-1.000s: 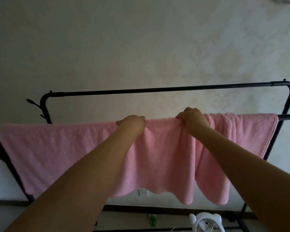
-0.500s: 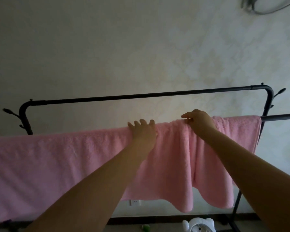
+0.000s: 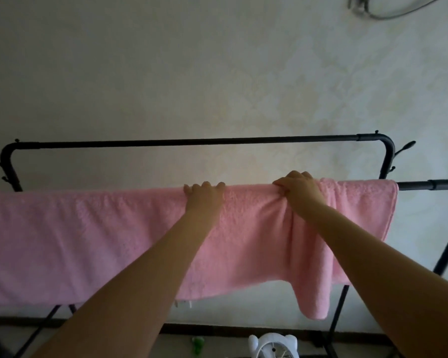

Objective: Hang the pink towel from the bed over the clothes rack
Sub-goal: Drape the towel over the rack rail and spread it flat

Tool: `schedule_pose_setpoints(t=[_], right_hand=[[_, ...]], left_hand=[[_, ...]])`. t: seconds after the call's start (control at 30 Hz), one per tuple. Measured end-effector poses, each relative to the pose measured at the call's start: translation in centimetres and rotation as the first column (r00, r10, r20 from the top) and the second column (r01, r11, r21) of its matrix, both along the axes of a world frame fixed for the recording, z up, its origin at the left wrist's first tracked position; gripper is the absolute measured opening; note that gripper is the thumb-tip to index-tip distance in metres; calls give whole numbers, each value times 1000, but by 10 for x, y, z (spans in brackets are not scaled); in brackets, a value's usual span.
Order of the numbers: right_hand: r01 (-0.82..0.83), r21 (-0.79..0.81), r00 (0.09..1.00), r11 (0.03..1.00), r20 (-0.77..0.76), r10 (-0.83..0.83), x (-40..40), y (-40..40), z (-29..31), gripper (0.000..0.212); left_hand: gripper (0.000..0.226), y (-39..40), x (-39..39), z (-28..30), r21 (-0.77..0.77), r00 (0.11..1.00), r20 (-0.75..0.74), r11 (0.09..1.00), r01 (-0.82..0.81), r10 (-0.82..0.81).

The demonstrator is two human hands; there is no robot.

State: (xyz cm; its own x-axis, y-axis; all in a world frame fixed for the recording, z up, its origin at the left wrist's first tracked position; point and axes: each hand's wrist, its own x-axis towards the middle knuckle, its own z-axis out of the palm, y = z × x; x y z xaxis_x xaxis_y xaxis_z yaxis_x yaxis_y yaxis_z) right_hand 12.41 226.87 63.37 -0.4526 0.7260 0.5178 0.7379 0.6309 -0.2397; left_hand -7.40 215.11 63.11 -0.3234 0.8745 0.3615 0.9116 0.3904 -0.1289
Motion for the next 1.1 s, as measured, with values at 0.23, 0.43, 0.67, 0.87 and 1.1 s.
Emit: schedule_pose_setpoints(t=[0.23, 0.43, 0.67, 0.87, 1.1], right_hand=[[-221, -69, 964, 973, -163, 208, 17, -1, 9, 44], [30, 0, 989, 1000, -144, -30, 39, 19, -5, 48], [135, 74, 989, 988, 45, -139, 69, 36, -9, 38], [317, 1, 933, 948, 180, -312, 125, 62, -5, 54], [258, -48, 956, 965, 154, -248, 123, 62, -11, 66]], left_hand=[[53, 13, 35, 14, -70, 993, 64, 993, -96, 100], [60, 37, 92, 6, 74, 972, 69, 973, 218, -223], [79, 59, 116, 10, -31, 963, 141, 971, 237, -230], [88, 66, 115, 5, -79, 971, 112, 972, 221, -212], [63, 74, 129, 13, -146, 984, 165, 985, 94, -69]])
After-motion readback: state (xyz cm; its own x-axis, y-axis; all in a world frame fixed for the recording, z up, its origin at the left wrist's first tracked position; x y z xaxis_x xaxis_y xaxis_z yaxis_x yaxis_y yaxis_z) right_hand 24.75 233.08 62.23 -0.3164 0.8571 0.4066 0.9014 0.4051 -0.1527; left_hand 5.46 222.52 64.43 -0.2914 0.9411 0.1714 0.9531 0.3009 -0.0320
